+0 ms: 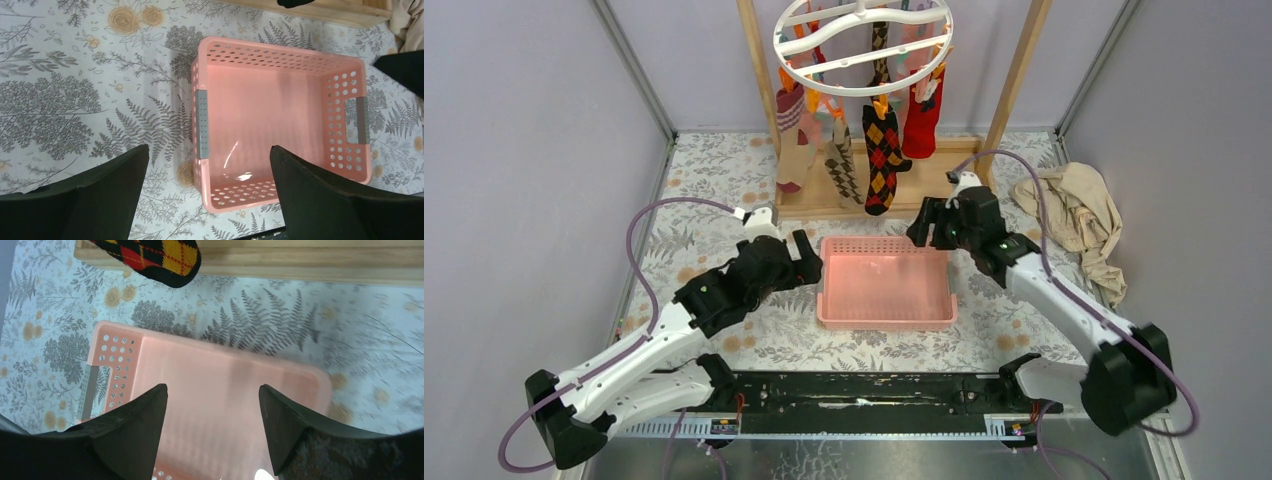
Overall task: Remove the socks clipped to the hanger
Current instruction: Adjust the bin at the center of the board, then remove the sock from the hanger.
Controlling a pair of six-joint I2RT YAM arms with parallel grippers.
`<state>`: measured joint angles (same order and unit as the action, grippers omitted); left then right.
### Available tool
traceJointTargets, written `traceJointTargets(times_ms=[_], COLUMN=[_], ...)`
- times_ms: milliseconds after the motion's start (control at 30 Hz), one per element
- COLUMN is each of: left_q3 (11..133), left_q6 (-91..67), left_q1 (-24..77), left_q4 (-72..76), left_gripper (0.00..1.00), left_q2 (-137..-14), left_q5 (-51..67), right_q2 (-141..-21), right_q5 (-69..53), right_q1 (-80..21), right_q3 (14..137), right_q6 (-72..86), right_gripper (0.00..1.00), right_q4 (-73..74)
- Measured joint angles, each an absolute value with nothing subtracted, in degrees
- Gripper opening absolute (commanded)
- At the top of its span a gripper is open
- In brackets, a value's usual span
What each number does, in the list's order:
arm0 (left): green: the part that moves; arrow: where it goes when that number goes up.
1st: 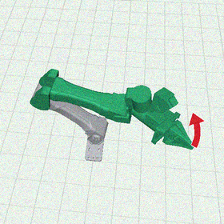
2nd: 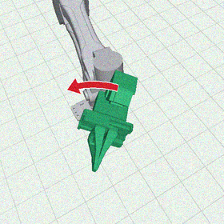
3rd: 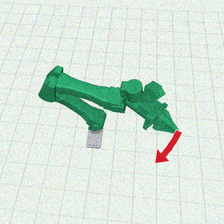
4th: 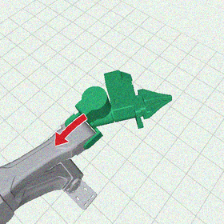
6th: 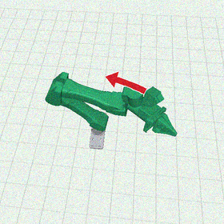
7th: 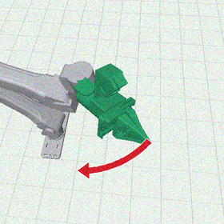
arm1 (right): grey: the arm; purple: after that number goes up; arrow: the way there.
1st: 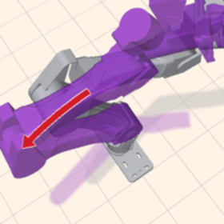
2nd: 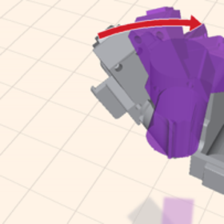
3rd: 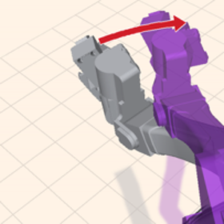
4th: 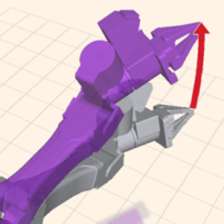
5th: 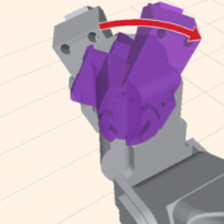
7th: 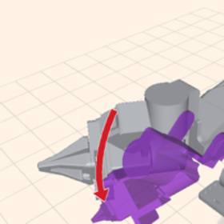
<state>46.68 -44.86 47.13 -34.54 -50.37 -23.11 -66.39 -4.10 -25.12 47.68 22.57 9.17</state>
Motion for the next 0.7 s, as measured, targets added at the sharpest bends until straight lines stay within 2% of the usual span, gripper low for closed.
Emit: traceJointTargets(times_ms=[300, 700], left_q3=[47.1, 46.6], left_q6=[-42.0, -41.4], left_q1=[47.1, 47.1], left_q4=[-30.0, -26.3], left_gripper=[0.98, 0.98], left_q2=[-55.9, -55.9], left_q5=[-21.4, -19.0], right_q2=[-86.3, -102.2], right_q5=[-10.1, -14.6], right_q1=[-25.1, -25.1], right_q3=[47.7, 51.5], right_q6=[22.6, 24.9], right_gripper=[0.83, 0.87], right_q4=[-11.4, -37.8])
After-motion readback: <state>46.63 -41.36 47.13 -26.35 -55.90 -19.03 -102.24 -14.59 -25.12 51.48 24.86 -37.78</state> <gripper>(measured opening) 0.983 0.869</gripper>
